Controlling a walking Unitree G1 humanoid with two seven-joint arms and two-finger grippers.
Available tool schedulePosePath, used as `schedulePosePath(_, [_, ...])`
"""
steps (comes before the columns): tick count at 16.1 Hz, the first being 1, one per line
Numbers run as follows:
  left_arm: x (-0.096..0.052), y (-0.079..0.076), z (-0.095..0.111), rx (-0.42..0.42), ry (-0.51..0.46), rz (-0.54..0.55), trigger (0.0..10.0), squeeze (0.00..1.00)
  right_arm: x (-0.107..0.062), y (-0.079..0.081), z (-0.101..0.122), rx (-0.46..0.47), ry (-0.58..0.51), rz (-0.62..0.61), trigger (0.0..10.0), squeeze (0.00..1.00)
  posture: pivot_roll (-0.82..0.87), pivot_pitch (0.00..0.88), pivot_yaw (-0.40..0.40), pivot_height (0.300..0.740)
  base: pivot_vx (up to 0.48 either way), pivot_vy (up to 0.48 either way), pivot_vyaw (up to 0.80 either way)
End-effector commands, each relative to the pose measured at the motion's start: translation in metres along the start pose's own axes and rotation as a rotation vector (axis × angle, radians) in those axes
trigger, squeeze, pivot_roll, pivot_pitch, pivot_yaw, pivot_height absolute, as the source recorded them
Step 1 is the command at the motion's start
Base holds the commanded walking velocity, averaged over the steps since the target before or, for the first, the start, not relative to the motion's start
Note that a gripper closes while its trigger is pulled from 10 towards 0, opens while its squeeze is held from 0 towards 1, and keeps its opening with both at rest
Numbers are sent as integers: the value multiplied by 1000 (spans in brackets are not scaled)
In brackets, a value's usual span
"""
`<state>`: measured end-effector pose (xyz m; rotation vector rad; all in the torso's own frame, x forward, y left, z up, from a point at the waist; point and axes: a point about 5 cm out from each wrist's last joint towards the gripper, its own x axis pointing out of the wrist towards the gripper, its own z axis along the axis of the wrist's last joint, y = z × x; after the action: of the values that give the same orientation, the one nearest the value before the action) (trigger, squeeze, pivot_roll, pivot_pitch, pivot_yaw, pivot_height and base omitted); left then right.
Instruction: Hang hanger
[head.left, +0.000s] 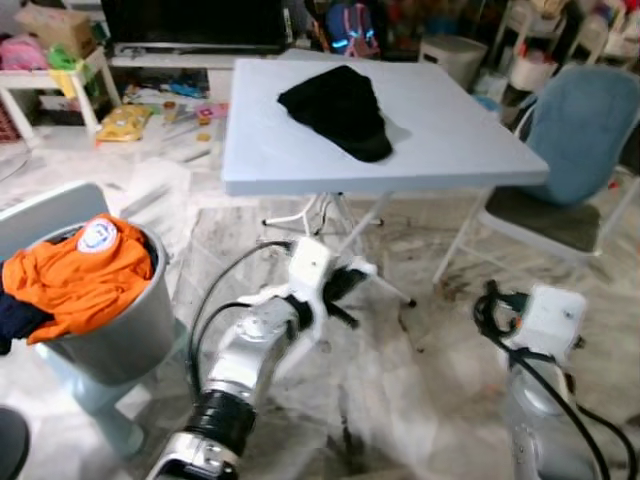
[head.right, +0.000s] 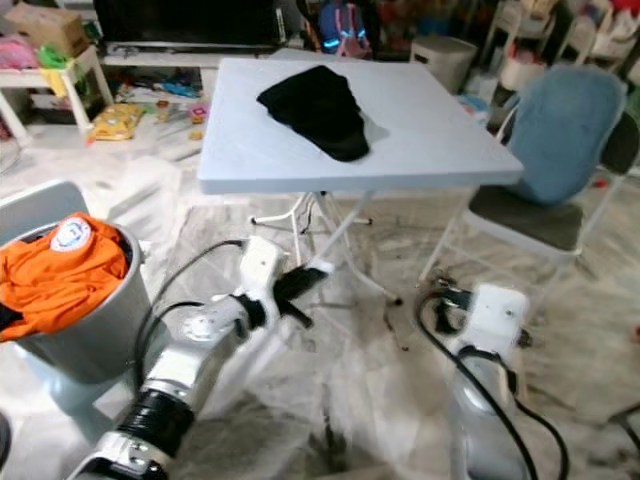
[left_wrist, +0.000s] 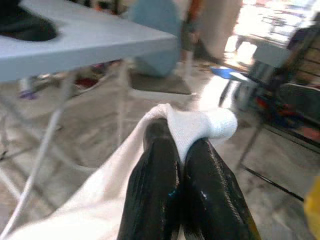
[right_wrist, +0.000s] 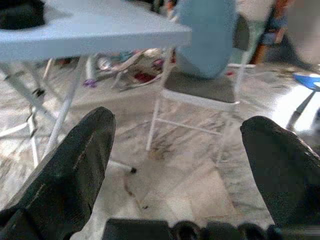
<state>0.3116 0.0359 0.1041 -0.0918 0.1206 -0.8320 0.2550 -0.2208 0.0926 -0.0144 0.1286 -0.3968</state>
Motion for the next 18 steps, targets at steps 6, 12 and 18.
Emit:
schedulePosePath(6, [-14, 26, 2, 27, -1, -15, 10000, 0, 1, 1, 7, 8, -26, 5, 10000, 0, 15, 0, -92, 740, 0, 0, -185])
schedulePosePath(12, [-12, 38, 13, 19, -28, -22, 10000, 0, -1, 4, 4, 13, -17, 7, 10000, 0, 16, 0, -88, 740, 0, 0, -795])
schedulePosePath(18, [-4, 29, 15, -12, -45, -43, 10000, 0, -2, 6, 4, 17, -14, 7, 10000, 0, 13, 0, -83, 740, 0, 416, -533])
